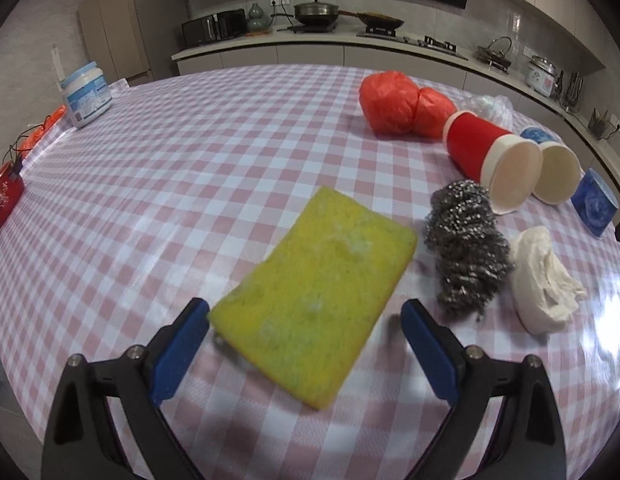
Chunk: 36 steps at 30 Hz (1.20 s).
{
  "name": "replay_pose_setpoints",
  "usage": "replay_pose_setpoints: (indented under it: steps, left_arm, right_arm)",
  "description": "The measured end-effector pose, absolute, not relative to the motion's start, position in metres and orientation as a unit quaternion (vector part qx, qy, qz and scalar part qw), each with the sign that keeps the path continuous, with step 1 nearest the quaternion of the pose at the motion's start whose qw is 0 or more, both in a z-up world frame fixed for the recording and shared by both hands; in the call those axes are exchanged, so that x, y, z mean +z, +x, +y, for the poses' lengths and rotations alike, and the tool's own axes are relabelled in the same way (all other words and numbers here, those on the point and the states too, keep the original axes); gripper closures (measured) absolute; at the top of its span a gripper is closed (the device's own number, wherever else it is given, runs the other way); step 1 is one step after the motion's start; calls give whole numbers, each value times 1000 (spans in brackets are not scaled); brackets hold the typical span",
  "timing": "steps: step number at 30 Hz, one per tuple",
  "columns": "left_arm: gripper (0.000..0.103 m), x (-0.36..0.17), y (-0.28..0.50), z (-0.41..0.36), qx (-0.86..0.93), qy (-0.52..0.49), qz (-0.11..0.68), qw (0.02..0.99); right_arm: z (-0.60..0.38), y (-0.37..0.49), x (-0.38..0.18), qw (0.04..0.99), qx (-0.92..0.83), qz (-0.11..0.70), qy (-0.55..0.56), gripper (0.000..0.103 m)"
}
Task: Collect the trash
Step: 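Grasp the blue round cup with the right tool while the left tool grasps the yellow sponge, then carry the blue cup and yellow sponge with both tools over the trash bin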
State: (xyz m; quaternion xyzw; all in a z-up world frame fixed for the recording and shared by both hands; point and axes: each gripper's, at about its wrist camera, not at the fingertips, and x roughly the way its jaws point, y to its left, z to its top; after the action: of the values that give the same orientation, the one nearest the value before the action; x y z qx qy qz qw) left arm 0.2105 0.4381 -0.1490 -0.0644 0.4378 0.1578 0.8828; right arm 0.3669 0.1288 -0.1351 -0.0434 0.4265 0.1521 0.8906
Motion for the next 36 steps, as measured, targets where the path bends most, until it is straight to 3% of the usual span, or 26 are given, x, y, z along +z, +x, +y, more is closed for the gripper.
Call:
replay_pose_setpoints:
  steps: [7, 11, 13, 15, 36]
  left_arm:
    - [15, -148, 231, 442, 154, -85, 437, 882]
    - [23, -146, 237, 442, 154, -96, 429, 885]
    - [30, -145, 238, 442, 151, -101, 426, 886]
    - [34, -142, 236, 443, 148, -108, 421, 889]
    - [36, -98, 173, 421, 142, -100, 377, 910]
  right_arm:
    - [133, 420, -154, 885, 149, 440, -38, 0]
    - [135, 438, -162, 881, 150, 447, -33, 1]
    - [135, 442, -166, 879, 156, 450, -29, 20]
    - [134, 443, -165, 880, 158, 446, -24, 21]
    - [106, 339, -117, 896, 167, 411, -10, 22]
